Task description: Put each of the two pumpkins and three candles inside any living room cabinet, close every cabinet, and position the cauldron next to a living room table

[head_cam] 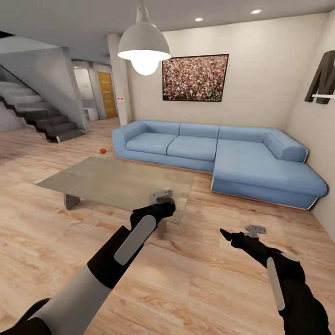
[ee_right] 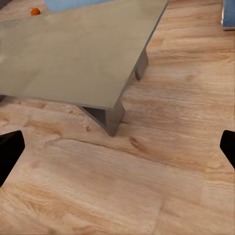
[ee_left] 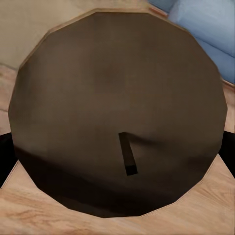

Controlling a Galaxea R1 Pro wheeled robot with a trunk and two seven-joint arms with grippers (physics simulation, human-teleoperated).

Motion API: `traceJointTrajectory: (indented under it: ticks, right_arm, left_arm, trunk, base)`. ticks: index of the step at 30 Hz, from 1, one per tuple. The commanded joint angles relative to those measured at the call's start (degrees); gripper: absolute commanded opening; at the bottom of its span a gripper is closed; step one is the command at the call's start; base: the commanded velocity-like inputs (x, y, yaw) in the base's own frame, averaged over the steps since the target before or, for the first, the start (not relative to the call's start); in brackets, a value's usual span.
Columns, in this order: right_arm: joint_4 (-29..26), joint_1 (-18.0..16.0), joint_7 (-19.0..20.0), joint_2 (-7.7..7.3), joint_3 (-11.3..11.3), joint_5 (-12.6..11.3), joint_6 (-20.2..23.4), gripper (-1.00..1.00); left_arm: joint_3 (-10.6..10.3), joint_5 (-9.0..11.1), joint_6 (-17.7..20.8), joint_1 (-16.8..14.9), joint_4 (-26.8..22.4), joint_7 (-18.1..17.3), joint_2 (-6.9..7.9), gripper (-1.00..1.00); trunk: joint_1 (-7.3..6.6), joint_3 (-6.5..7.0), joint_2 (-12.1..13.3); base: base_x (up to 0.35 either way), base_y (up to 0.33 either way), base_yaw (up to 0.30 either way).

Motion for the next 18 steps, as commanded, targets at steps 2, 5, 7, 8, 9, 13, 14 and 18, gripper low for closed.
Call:
traceJointTrajectory:
  ticks: [2, 5, 7, 8, 9, 13, 14, 18]
  right_arm:
    - [0.0, 0.0, 0.0, 0.00, 0.0, 0.0, 0.0, 1.00]
    - [0.0, 0.0, 0.0, -0.03, 0.0, 0.0, 0.1, 1.00]
    - [0.0, 0.0, 0.0, -0.07, 0.0, 0.0, 0.1, 1.00]
    - [0.0, 0.0, 0.0, -0.08, 0.0, 0.0, 0.1, 1.00]
    - [0.0, 0.0, 0.0, -0.08, 0.0, 0.0, 0.1, 1.00]
    - [0.0, 0.0, 0.0, -0.09, 0.0, 0.0, 0.1, 1.00]
    - [0.0, 0.0, 0.0, -0.09, 0.0, 0.0, 0.1, 1.00]
    - [0.0, 0.0, 0.2, -0.09, 0.0, 0.0, 0.1, 1.00]
  left_arm:
    - [0.0, -0.1, 0.0, 0.0, 0.0, 0.0, 0.00, -1.00]
    - [0.0, -0.1, 0.0, 0.0, 0.0, 0.0, 0.00, -1.00]
    - [0.0, -0.1, 0.0, 0.0, 0.0, 0.0, 0.00, -1.00]
    - [0.0, -0.1, 0.0, 0.0, 0.0, 0.0, 0.00, -1.00]
    - [0.0, -0.1, 0.0, 0.0, 0.0, 0.0, 0.00, -1.00]
    - [0.0, -0.1, 0.0, 0.0, 0.0, 0.0, 0.00, -1.00]
    - [0.0, -0.1, 0.0, 0.0, 0.0, 0.0, 0.00, -1.00]
    - [0.0, -0.1, 0.0, 0.0, 0.0, 0.0, 0.04, -1.00]
  trunk:
    - [-0.45, 0.36, 0.8]
    - [-1.10, 0.90, 2.0]
    - [-1.54, 1.26, 2.8]
    - [-1.76, 1.44, 3.2]
    - [-1.98, 1.62, 3.6]
    - [-2.86, 2.34, 5.2]
    - [-3.08, 2.52, 5.6]
    - [-3.96, 3.24, 7.2]
  base:
    - [0.000, 0.000, 0.286]
    - [0.000, 0.000, 0.286]
    - [0.000, 0.000, 0.286]
    - [0.000, 0.000, 0.286]
    - [0.000, 0.000, 0.286]
    - [0.000, 0.000, 0.286]
    - [0.000, 0.000, 0.286]
    - [0.000, 0.000, 0.173]
